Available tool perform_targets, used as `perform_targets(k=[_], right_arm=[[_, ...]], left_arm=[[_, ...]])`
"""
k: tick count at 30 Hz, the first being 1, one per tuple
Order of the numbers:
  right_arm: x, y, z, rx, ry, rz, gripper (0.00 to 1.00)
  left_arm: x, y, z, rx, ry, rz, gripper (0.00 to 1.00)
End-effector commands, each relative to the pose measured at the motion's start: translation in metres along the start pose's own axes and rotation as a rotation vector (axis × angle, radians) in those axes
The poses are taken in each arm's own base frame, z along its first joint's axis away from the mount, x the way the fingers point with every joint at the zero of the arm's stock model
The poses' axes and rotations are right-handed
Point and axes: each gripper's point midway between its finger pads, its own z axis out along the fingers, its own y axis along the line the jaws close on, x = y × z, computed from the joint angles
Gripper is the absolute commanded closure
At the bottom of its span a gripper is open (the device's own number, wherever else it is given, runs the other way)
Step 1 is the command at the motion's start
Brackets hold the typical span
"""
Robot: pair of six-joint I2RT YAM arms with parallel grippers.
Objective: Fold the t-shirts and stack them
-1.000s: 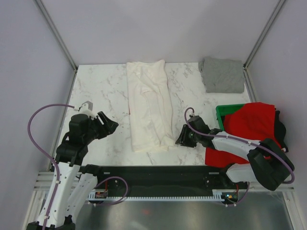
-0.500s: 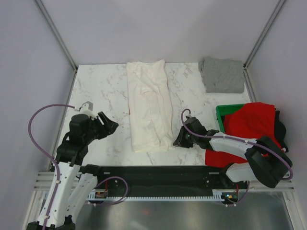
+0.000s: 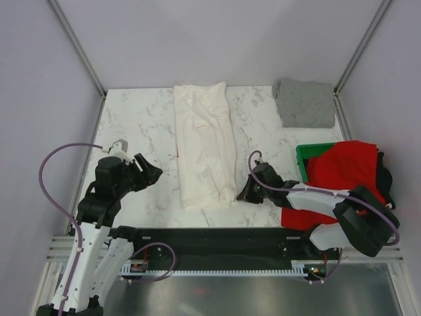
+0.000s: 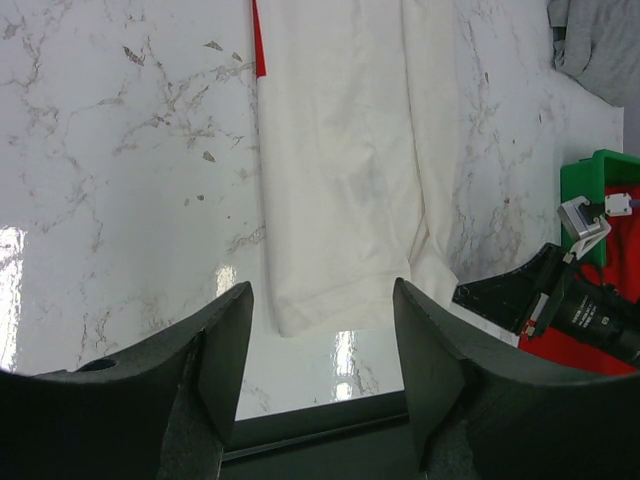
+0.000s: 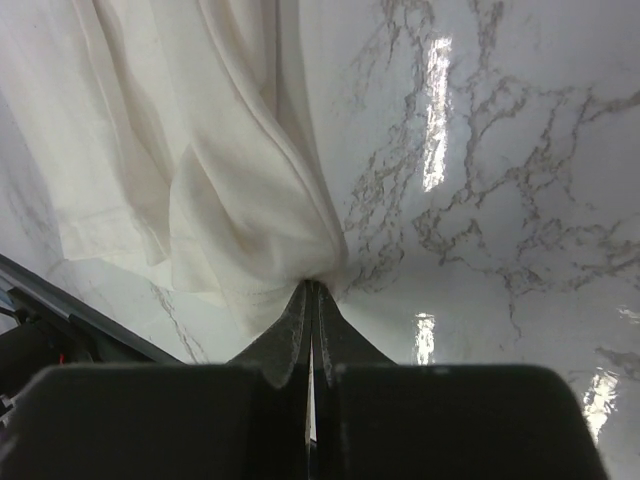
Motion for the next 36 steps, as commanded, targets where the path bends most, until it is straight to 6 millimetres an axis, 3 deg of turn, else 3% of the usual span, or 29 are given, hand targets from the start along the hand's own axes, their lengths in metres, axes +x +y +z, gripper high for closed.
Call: perform_targets(k=[1,2,5,7,9,20,28,31,32,36], right_arm=[[-0.006,-0.004,-0.010,0.030,-0.038,-0.036,1.00],[-0.004,-0.007,-0.014,0.049,-0.031,-0.052,1.00],[-0.013,-0.001,-0.031,0.049,-0.069,-0.079,0.58],[-0.017,0.003,-0.041,0.033,-0.099,-0.084,0.48],[-0.016,0.003,-0.043,0.026,-0.102,-0.084,0.46],[-0.007,0.008,-0.015,0.033,-0.046,-0.128,0.47],[0.005,-0.003,0.000,0.065,-0.011,-0.133,0.50],[0.008,-0.010,0.003,0.086,-0.005,-0.128,0.60],[0.010,-0.014,0.004,0.098,-0.002,-0.128,0.73],[0.014,-0.025,0.009,0.130,0.004,-0.125,0.91]], left_arm=[[-0.002,-0.002,0.000,0.020,-0.010,0.047,0.34],[-0.002,-0.002,0.000,0.020,-0.010,0.047,0.34],[-0.003,-0.002,0.000,0.021,-0.013,0.048,0.35],[-0.003,-0.003,-0.001,0.024,-0.013,0.048,0.35],[-0.002,-0.003,0.000,0.025,-0.011,0.049,0.35],[-0.003,-0.003,-0.001,0.022,-0.016,0.048,0.35],[-0.004,-0.003,-0.001,0.022,-0.021,0.046,0.35],[-0.004,-0.003,-0.002,0.024,-0.024,0.048,0.35],[-0.004,-0.003,-0.003,0.023,-0.026,0.048,0.35],[-0.004,-0.003,-0.003,0.027,-0.029,0.047,0.35]])
